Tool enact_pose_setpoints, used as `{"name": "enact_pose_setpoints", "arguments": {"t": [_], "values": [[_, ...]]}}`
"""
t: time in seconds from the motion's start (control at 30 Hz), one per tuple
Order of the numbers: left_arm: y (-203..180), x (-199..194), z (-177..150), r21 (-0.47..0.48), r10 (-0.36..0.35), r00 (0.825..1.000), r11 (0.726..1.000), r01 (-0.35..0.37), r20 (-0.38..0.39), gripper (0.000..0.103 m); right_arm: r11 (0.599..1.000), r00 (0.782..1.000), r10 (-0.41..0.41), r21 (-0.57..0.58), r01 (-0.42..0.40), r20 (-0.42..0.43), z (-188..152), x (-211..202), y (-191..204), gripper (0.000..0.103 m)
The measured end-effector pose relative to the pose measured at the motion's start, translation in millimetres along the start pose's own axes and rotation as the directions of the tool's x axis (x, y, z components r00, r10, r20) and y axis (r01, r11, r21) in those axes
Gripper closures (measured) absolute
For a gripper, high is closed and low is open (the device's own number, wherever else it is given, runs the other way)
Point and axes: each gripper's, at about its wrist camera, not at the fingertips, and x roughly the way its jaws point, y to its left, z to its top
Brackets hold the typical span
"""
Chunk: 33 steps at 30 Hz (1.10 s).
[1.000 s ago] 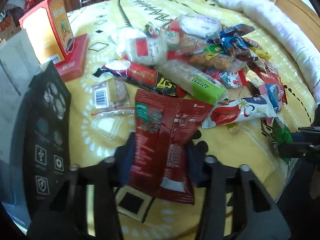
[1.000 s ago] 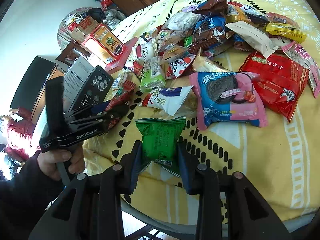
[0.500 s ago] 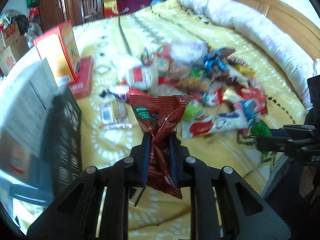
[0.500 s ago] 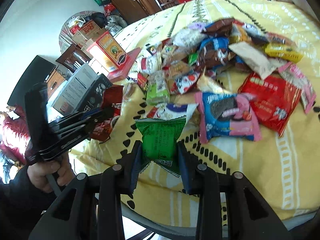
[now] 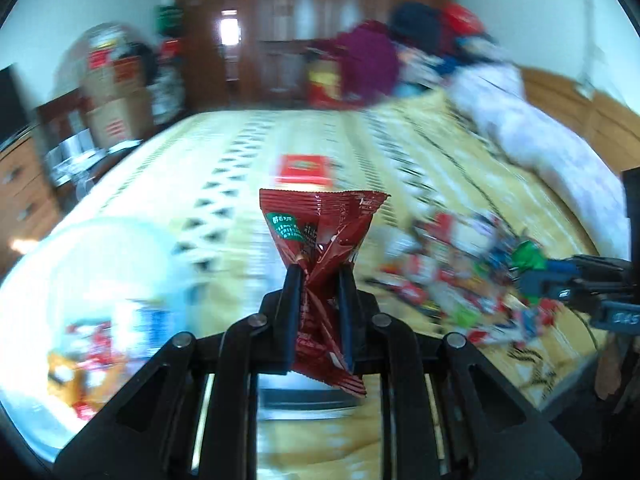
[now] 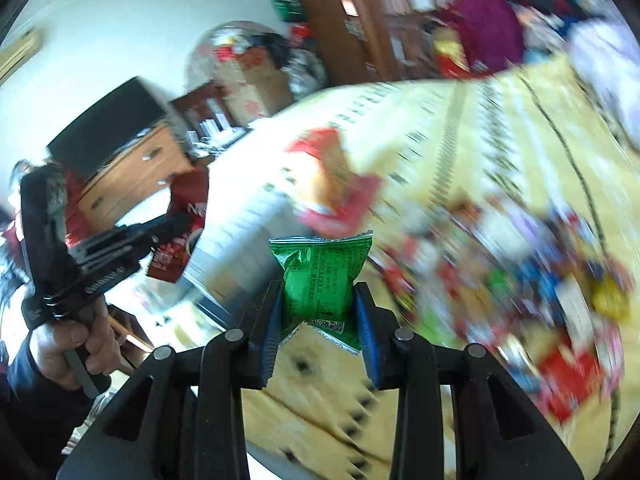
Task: Organize snacks
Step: 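Carry both packs over the glass bowl and open both tools to drop them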
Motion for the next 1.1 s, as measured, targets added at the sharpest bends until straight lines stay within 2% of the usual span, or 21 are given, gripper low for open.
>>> {"name": "enact_pose_setpoints", "arguments": {"t": [0.13, 0.3, 0.4, 0.53, 0.73, 0.8, 0.87, 0.9, 1.03, 1.1], "values": [[77.1, -22.8, -1.6, -0.136, 0.113, 0.994, 0.984, -0.112, 0.0, 0.085, 0.99, 0.996, 0.093, -0.11, -0.092, 0.002, 40.6, 31.0, 70.7, 0.065], [152.9, -27.8, -13.8, -0.284, 0.208, 0.977, 0.935, -0.214, -0.051, 0.085, 0.961, 0.977, 0.197, -0.18, -0.209, -0.085, 68.0, 90.4, 155.8, 0.065], [178.2, -17.7, -21.6, -0.332, 0.219, 0.971, 0.913, -0.238, -0.093, 0.085, 0.947, 0.965, 0.214, -0.211, -0.244, -0.152, 73.0, 129.3, 196.4, 0.065], [191.9, -5.7, -33.8, -0.343, 0.199, 0.968, 0.908, -0.24, -0.151, 0.085, 0.935, 0.952, 0.221, -0.23, -0.268, -0.21, 69.8, 170.9, 233.5, 0.065], [204.1, -5.5, -38.5, -0.372, 0.161, 0.972, 0.903, -0.215, -0.171, 0.083, 0.939, 0.933, 0.226, -0.193, -0.285, -0.281, 61.6, 221.1, 251.2, 0.065], [206.8, -6.9, -37.5, -0.383, 0.146, 0.973, 0.901, -0.205, -0.177, 0.072, 0.943, 0.929, 0.222, -0.177, -0.282, -0.297, 61.6, 230.6, 252.1, 0.063], [210.9, -6.9, -39.7, -0.391, 0.125, 0.975, 0.901, -0.19, -0.186, 0.064, 0.952, 0.931, 0.21, -0.153, -0.264, -0.3, 63.9, 234.1, 250.3, 0.042], [210.1, -8.0, -40.4, -0.393, 0.124, 0.974, 0.9, -0.191, -0.19, 0.06, 0.955, 0.932, 0.208, -0.142, -0.259, -0.297, 67.5, 232.7, 245.9, 0.039], [211.3, -15.6, -43.2, -0.426, 0.108, 0.978, 0.887, -0.177, -0.18, 0.052, 0.968, 0.937, 0.205, -0.084, -0.237, -0.282, 83.4, 211.5, 240.4, 0.039], [211.2, -24.6, -43.5, -0.452, 0.085, 0.984, 0.88, -0.147, -0.154, 0.051, 0.969, 0.922, 0.235, 0.004, -0.246, -0.308, 95.5, 188.1, 238.1, 0.037]]}}
